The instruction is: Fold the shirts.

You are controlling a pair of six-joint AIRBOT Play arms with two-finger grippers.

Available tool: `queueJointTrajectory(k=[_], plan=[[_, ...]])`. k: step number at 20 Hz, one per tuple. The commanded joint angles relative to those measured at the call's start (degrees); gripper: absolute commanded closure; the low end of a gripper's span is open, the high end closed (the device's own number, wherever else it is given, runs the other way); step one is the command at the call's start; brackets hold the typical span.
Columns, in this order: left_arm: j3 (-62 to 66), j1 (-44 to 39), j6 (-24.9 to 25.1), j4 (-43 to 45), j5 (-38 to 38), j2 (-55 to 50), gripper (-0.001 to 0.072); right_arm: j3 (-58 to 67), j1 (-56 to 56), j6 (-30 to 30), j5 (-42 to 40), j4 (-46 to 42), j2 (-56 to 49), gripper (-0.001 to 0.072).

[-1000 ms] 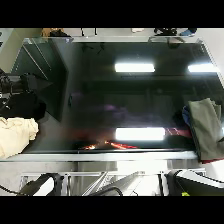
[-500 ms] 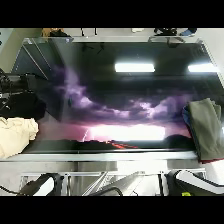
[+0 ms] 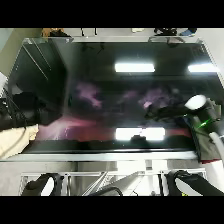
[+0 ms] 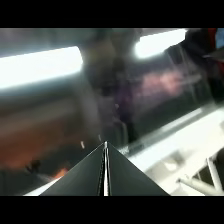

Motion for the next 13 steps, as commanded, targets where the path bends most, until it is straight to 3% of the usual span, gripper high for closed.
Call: queueJointTrajectory(k=[1,13], plan=[[-10.88,-0.04,-0.55,0.00,-0.52,8.39,0.0693,-4.79,9.81,0.24,-5.25,0.00,-2.03,0.0689],[-13.44,-0.04,-0.66,0.04,-1.68,11.78,0.0693,-4.85,9.79,0.28,-5.33,0.22,-5.40,0.0689]])
